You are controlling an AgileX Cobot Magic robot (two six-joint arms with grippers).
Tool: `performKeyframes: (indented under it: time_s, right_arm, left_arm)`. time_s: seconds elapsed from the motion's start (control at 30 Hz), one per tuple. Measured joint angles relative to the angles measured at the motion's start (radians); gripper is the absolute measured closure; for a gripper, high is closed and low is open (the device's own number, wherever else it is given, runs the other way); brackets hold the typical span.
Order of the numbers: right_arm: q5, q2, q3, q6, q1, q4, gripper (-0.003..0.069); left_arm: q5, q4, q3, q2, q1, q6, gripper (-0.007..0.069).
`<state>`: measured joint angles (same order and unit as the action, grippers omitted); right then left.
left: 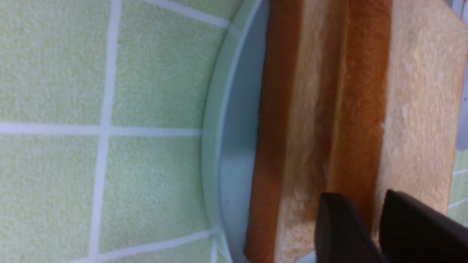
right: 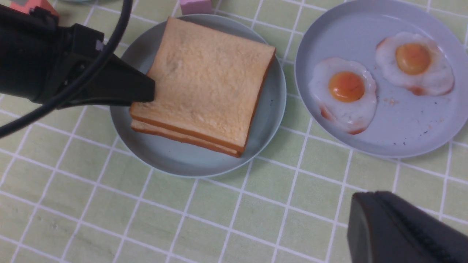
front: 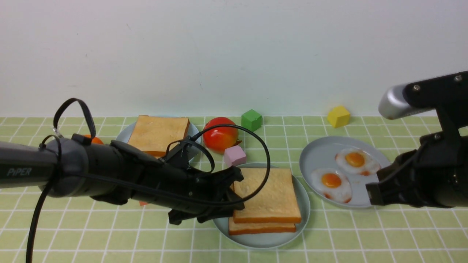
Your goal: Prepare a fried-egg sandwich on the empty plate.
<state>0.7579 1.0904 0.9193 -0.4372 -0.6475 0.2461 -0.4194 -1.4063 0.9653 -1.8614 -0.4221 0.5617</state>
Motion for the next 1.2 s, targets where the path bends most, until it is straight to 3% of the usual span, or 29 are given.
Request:
performKeyframes:
  time_s: [0.27, 0.4, 0.5, 0.57, 0.8, 1.0, 1.1, 1.2]
  right_arm:
    - [-0.001, 0.000, 0.000, -0.008, 0.000, -0.004, 0.0617]
    - [0.022, -0.001, 0.000, -0.014, 0.000, -0.004, 0.0595]
    - [0.057, -0.008, 0.000, -0.018, 0.000, -0.004, 0.0583]
    - [0.107, -0.021, 0.000, -0.036, 0.000, -0.009, 0.0577]
    - [0.166, -0.093, -0.018, -0.095, 0.000, -0.035, 0.0568]
    - [0.087, -0.231, -0.139, -0.098, 0.000, -0.042, 0.0565]
    - [0.033, -0.380, -0.269, -0.089, 0.000, -0.012, 0.0564]
    - [0.006, -0.510, -0.353, -0.076, 0.000, -0.008, 0.0572]
  left_arm:
    - [-0.068, 0.053, 0.000, 0.011, 0.002, -0.004, 0.0104]
    - [-0.099, 0.168, 0.000, 0.050, 0.012, -0.027, 0.0039]
    - [-0.134, 0.301, 0.000, 0.099, 0.025, -0.045, 0.0039]
    - [-0.175, 0.405, 0.000, 0.153, 0.037, -0.086, 0.0056]
    - [-0.257, 0.554, -0.002, 0.296, 0.050, -0.167, 0.0151]
    - [-0.345, 0.636, -0.037, 0.480, 0.051, -0.286, 0.0357]
    - [-0.351, 0.655, -0.140, 0.653, 0.051, -0.407, 0.0515]
    - [-0.360, 0.658, -0.240, 0.783, 0.051, -0.455, 0.0615]
